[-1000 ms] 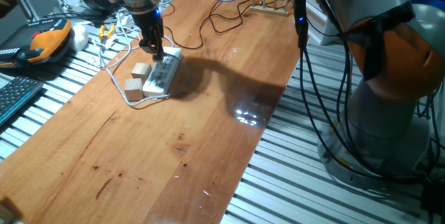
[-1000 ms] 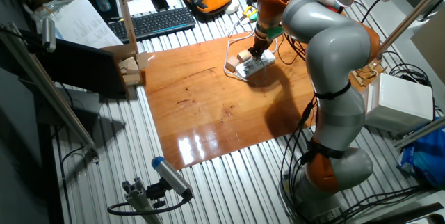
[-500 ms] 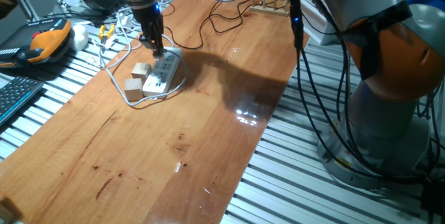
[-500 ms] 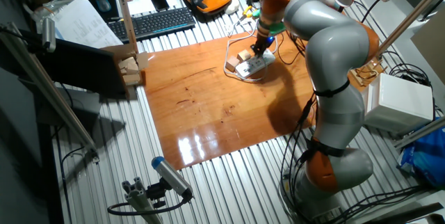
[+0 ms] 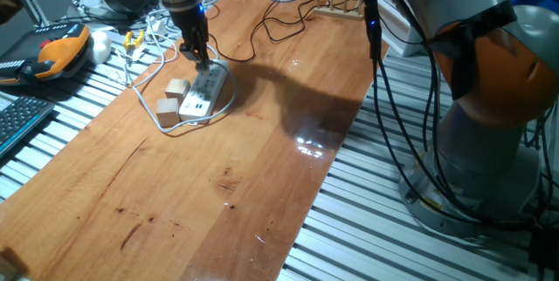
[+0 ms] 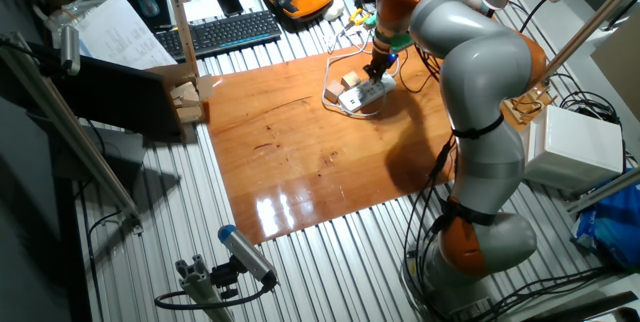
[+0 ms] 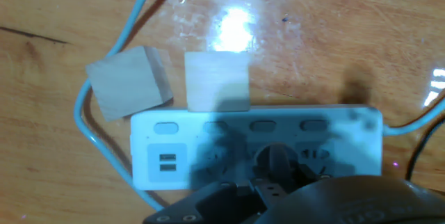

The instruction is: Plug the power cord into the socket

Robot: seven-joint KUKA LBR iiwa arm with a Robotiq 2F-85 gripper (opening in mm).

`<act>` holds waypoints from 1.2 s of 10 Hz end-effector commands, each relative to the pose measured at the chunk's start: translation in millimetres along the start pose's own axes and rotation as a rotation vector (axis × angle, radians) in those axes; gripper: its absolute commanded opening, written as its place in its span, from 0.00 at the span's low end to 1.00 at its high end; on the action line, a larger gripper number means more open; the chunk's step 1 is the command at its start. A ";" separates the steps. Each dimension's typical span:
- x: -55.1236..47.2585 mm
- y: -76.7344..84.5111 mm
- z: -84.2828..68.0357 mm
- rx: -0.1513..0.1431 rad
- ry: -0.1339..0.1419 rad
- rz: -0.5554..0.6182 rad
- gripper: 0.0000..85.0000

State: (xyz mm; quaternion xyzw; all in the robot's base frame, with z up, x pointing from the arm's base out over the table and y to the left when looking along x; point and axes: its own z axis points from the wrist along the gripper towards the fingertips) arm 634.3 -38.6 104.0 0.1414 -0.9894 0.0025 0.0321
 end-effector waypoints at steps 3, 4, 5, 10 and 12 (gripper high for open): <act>3.4 3.3 14.4 -0.001 -0.017 -0.008 0.00; 3.2 3.4 14.6 0.002 -0.017 -0.009 0.00; 2.7 3.1 15.3 0.002 -0.019 -0.009 0.00; 1.0 -0.6 20.9 0.001 -0.030 -0.017 0.00; 1.5 0.1 17.3 0.003 -0.027 -0.017 0.00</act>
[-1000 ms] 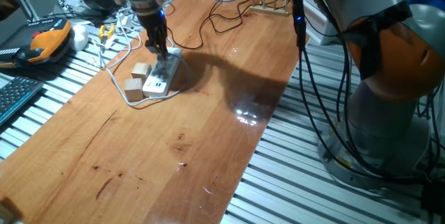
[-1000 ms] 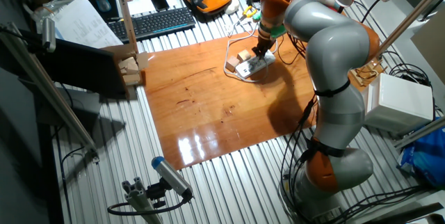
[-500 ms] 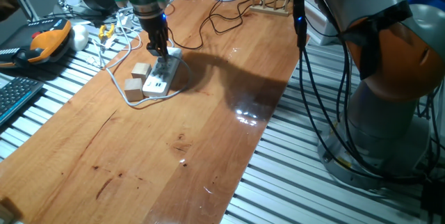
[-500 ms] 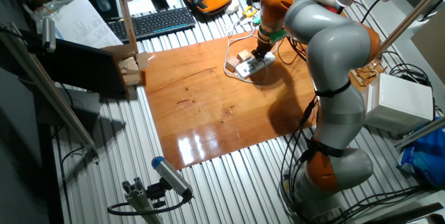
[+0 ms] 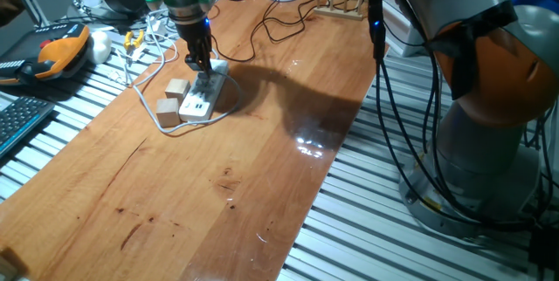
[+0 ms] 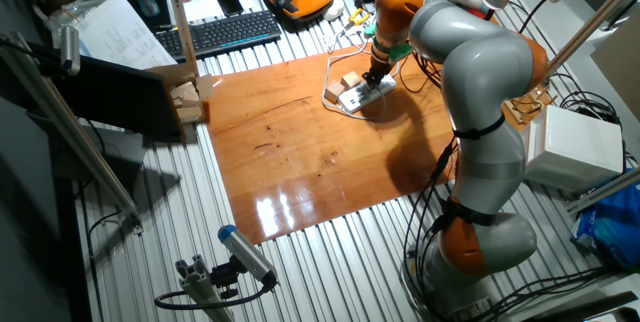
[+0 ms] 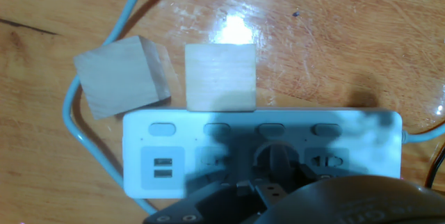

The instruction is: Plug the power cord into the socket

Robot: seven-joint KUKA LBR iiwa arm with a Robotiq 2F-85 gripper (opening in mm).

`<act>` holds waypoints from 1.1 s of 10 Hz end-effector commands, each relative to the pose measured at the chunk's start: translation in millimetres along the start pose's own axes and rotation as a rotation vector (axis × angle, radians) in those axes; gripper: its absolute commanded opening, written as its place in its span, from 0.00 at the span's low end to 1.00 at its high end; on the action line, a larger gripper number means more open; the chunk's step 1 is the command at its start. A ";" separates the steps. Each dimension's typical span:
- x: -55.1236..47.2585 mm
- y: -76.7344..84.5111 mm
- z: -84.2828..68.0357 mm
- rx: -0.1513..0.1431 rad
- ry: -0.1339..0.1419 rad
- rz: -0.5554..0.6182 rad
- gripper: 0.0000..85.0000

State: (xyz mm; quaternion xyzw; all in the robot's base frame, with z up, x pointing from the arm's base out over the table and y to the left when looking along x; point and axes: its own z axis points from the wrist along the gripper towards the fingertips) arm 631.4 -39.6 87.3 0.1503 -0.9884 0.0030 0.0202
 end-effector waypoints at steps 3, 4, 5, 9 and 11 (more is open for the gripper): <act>2.1 -1.6 0.0 0.002 0.009 -0.005 0.00; 2.5 -0.6 0.2 0.000 0.012 -0.005 0.00; 3.3 0.4 0.0 0.000 0.013 -0.004 0.00; 7.4 2.0 1.8 0.000 0.010 -0.002 0.00; 9.0 2.7 3.4 0.002 0.006 -0.001 0.00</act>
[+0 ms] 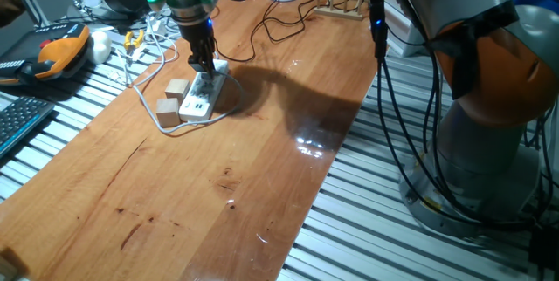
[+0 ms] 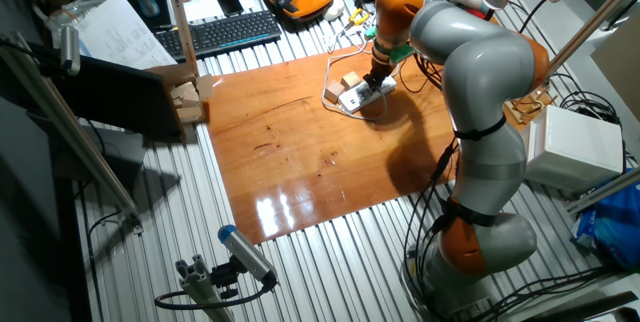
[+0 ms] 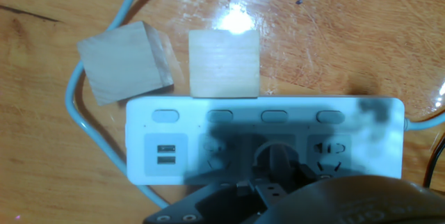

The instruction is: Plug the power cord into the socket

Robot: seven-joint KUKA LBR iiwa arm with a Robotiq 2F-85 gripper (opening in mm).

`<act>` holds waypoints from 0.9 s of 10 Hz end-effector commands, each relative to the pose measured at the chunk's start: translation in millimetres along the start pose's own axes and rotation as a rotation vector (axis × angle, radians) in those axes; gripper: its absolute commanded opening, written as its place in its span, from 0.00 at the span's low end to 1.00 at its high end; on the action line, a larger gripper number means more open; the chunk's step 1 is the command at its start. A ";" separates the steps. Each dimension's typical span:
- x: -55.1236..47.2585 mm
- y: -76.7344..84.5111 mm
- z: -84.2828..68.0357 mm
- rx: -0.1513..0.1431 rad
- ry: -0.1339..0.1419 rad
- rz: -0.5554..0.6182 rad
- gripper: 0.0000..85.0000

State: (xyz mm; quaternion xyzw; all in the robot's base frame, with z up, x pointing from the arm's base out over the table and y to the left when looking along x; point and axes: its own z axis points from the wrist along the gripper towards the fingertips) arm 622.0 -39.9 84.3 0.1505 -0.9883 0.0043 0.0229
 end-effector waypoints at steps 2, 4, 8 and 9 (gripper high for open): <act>-0.2 -0.4 0.2 0.000 -0.001 0.000 0.00; 0.3 -1.2 0.7 0.002 -0.001 -0.002 0.00; 2.3 -3.4 2.0 0.000 -0.006 -0.005 0.00; 1.9 -3.0 1.9 0.000 -0.006 -0.002 0.00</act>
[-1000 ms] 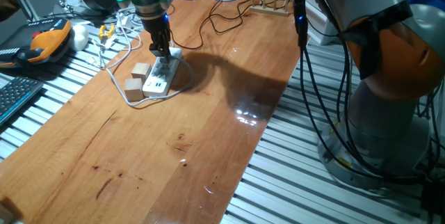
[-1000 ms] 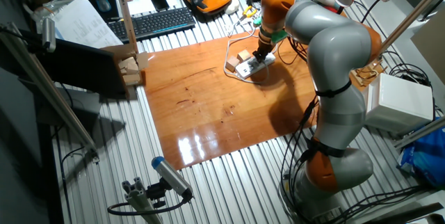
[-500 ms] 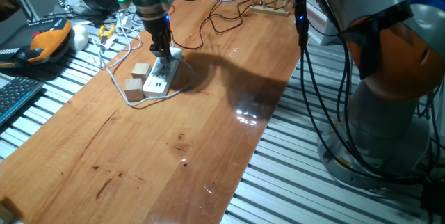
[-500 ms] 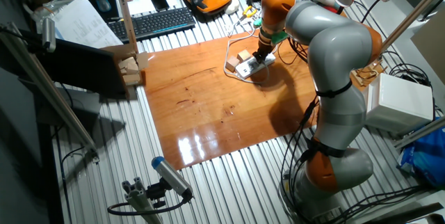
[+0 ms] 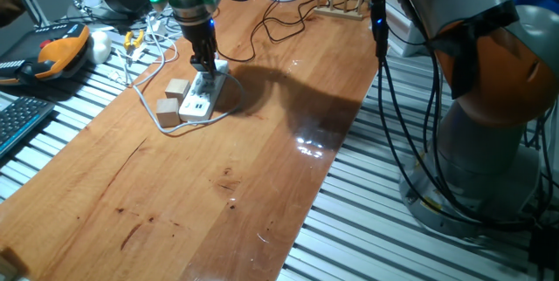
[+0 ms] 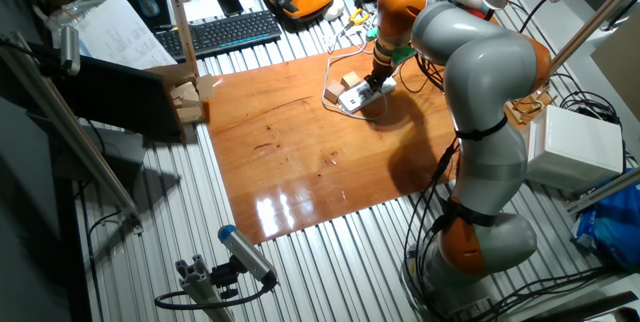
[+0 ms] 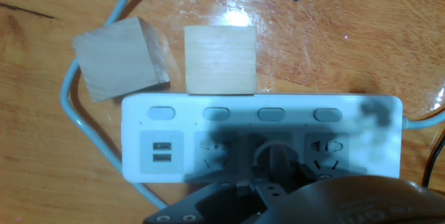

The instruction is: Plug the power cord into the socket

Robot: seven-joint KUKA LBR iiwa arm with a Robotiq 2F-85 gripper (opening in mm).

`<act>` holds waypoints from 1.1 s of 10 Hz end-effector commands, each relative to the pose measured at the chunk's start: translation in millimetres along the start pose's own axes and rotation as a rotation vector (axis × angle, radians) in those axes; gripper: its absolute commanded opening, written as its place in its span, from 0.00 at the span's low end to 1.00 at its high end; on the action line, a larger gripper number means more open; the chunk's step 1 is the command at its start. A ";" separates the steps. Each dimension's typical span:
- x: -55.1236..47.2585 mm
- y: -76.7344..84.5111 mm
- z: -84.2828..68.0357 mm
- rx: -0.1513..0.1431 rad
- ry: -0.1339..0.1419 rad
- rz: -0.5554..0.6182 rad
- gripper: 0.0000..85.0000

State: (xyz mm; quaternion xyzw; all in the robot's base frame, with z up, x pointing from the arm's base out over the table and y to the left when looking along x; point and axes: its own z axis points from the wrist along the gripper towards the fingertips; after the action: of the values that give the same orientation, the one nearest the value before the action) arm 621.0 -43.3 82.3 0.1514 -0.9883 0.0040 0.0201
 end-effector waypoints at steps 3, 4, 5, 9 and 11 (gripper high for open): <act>-1.7 2.2 0.3 -0.002 0.002 0.003 0.00; -2.1 2.3 0.7 0.000 0.001 0.003 0.00; -2.6 2.3 1.5 0.000 -0.001 0.003 0.00; -5.7 2.1 7.8 0.000 -0.010 0.001 0.00; -5.7 3.4 9.9 0.000 -0.015 0.006 0.00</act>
State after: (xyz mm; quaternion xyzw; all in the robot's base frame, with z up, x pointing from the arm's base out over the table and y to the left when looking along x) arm 626.3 -38.9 74.0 0.1482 -0.9889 0.0033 0.0105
